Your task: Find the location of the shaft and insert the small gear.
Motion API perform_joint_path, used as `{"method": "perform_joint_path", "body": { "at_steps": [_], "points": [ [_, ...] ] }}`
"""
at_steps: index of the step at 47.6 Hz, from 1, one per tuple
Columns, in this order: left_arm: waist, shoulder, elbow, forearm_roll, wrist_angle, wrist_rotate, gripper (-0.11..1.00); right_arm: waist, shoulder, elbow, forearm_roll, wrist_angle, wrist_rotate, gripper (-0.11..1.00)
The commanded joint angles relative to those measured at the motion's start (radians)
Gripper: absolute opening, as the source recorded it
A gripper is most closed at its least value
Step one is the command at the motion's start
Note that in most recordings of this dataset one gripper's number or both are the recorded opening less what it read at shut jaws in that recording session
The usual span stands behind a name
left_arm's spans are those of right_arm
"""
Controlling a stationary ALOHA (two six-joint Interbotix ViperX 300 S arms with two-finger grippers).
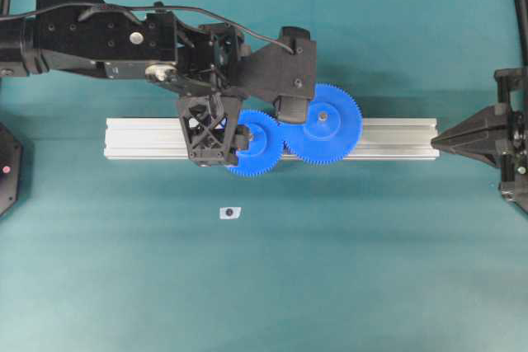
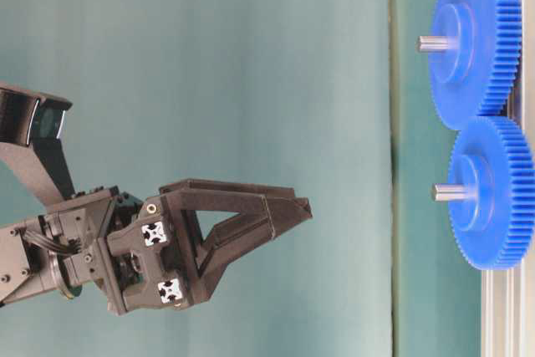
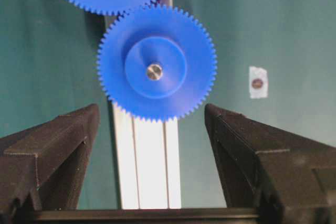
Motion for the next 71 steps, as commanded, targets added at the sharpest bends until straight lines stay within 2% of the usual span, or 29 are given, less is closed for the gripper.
{"method": "perform_joint_path", "body": {
  "at_steps": [1,71],
  "points": [
    [-0.002,-0.04,-0.012,0.005,-0.006,-0.003,0.77,-0.003,0.006,-0.017,0.002,-0.008,0.012,0.03],
    [-0.005,-0.031,-0.012,0.005,-0.006,-0.002,0.77,-0.002,-0.009,-0.008,0.002,-0.009,0.012,0.03]
  ]
}}
